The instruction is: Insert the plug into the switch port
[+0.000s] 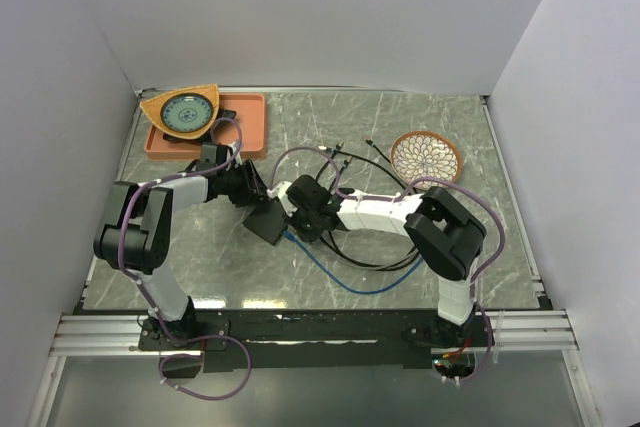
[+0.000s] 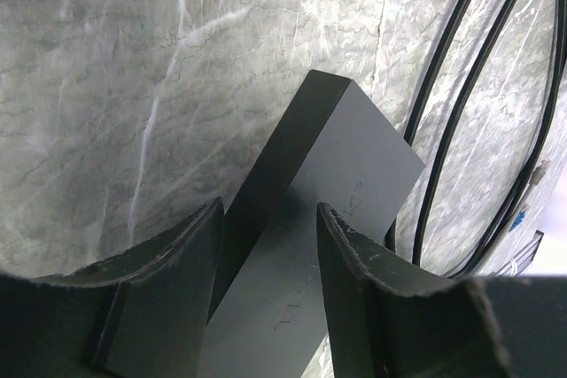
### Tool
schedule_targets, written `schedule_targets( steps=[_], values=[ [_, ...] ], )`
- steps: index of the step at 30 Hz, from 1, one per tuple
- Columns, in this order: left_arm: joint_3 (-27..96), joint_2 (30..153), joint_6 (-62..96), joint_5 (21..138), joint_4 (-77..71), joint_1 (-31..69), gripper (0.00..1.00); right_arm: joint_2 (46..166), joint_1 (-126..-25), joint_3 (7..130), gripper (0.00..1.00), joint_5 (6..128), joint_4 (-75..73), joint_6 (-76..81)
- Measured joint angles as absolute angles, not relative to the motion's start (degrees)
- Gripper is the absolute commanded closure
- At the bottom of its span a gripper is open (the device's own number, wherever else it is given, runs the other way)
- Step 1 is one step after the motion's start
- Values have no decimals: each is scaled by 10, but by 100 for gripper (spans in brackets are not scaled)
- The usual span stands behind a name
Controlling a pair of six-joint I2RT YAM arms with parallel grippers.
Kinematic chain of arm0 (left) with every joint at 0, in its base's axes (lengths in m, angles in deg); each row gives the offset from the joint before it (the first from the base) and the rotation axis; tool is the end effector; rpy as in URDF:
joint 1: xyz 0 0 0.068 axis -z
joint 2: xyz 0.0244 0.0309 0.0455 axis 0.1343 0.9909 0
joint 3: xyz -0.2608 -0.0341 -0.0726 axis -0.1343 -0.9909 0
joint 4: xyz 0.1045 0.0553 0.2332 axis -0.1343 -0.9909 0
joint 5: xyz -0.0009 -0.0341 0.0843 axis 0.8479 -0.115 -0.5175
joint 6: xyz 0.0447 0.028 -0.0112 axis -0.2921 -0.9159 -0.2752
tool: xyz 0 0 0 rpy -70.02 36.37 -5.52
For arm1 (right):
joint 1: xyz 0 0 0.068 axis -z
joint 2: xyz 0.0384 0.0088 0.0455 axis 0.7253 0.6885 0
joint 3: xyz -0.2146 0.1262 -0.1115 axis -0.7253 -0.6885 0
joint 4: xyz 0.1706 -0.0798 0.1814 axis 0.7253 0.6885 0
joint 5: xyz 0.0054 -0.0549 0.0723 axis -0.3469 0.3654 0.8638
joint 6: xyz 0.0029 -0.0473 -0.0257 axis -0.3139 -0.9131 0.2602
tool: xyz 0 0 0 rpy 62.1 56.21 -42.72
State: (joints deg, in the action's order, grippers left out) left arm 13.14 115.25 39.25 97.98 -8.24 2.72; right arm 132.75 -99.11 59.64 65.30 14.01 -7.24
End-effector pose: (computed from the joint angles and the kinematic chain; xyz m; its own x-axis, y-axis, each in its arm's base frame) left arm 0.3279 -0.0767 0.1483 -0.8830 -0.3417 -0.3219 -0.0640 0.7670 -0.6385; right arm 0.2305 0.3083 0.1582 -0.4618 -0.6951 -0.5510 -0.8536 0.5172 0.0629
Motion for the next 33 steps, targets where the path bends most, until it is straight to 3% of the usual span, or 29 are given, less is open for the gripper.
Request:
schedule_targets(
  steps=[33],
  values=[
    [131, 1159, 390, 981, -74, 28, 50, 1329, -979, 595, 100, 658, 122, -44]
  ],
)
